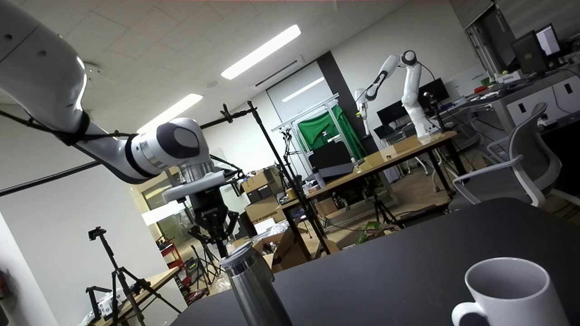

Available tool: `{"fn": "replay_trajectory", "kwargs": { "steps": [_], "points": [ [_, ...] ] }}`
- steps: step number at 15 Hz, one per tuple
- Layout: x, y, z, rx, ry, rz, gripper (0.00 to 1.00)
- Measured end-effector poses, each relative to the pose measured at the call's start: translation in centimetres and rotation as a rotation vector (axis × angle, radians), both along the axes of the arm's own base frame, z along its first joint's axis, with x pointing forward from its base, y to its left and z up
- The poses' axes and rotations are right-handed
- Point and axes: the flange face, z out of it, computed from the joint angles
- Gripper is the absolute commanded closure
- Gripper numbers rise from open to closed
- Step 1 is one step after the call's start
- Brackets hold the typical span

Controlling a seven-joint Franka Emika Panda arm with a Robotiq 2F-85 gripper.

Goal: Open the lid of the flask

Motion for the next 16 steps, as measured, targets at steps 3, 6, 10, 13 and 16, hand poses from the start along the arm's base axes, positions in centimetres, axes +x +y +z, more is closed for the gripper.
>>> {"fn": "replay_trajectory", "kwargs": {
  "steps": [3, 6, 10, 13, 16],
  "points": [
    [0.0, 0.0, -0.1, 0.0, 0.001, 0.0, 1.0],
    [0.0, 0.0, -0.4, 0.0, 0.007, 0.0, 1.0],
    [0.1, 0.0, -0.5, 0.0, 0.008, 0.0, 1.0],
    [0.1, 0.0, -0.4, 0.001, 0.005, -0.001, 0.67],
    [0.3, -0.4, 0.9, 0.002, -0.017, -0.006, 0.45]
  ]
}}
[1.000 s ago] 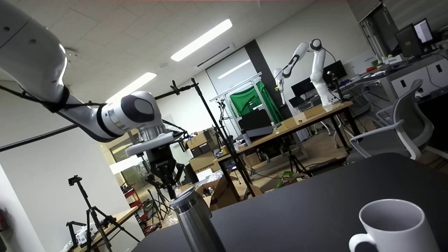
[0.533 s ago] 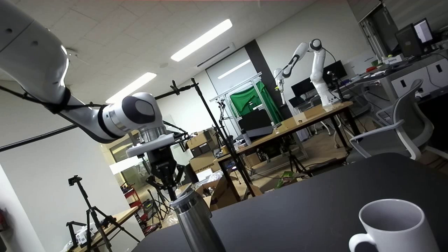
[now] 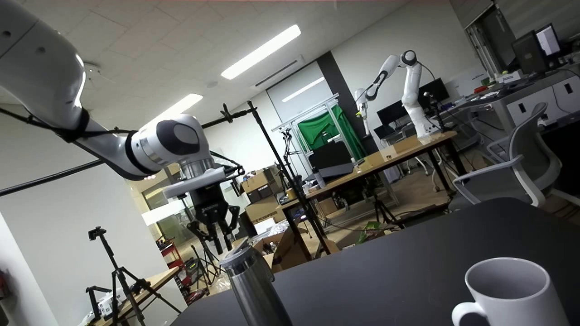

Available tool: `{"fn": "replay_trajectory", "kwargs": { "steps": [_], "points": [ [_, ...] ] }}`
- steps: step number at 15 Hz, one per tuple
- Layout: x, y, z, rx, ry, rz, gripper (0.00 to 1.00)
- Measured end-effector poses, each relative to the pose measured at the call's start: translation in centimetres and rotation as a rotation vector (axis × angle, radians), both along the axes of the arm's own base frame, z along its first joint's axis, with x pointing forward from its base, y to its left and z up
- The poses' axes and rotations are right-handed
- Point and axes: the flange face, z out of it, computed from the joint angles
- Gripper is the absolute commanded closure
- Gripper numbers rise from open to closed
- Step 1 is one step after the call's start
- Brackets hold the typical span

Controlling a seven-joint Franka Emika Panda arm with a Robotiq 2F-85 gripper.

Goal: Open the lid of the flask

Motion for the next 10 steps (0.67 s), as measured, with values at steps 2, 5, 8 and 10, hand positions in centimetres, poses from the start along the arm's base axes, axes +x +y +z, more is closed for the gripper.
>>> {"fn": "replay_trajectory", "kwargs": {
  "steps": [2, 5, 8, 10],
  "points": [
    [0.0, -0.9, 2.1, -0.002, -0.02, -0.008, 0.33],
    [-0.7, -3.8, 6.3, -0.013, -0.045, -0.027, 0.11],
    [-1.9, -8.6, 10.6, -0.018, -0.047, -0.049, 0.0],
    [-2.8, -12.3, 12.9, -0.027, -0.04, -0.061, 0.04]
  ]
}}
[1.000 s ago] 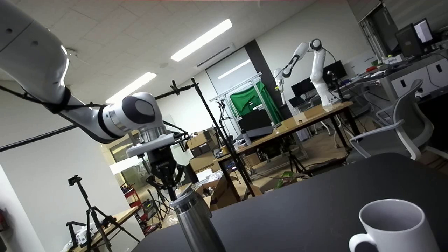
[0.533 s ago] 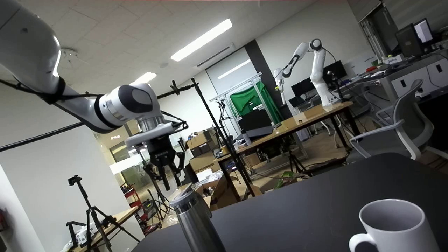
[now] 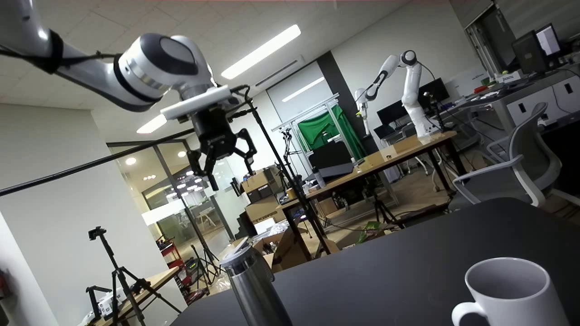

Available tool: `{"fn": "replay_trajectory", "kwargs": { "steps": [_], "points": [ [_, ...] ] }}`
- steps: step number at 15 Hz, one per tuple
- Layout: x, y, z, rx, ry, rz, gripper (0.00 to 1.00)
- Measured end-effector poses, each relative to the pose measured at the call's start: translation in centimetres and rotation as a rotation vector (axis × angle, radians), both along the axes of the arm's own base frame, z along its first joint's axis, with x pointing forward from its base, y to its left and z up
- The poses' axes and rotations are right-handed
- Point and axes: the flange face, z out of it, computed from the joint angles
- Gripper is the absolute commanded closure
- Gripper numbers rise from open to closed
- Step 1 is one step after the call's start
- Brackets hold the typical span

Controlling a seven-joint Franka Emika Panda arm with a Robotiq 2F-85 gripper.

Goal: Open the lid of the flask

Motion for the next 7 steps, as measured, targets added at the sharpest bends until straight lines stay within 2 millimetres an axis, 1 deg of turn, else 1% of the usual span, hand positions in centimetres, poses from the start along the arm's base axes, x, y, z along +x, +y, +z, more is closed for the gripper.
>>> {"fn": "replay_trajectory", "kwargs": {
  "steps": [1, 2, 3, 7],
  "points": [
    [-0.4, -1.5, 0.8, -0.005, 0.002, -0.006, 0.0],
    [-0.6, -2.3, 1.2, -0.004, 0.002, -0.009, 0.0],
    [-0.6, -2.7, 1.3, -0.004, 0.002, -0.01, 0.0],
    [-0.5, -2.0, 1.0, -0.004, 0.007, 0.002, 0.0]
  ]
}}
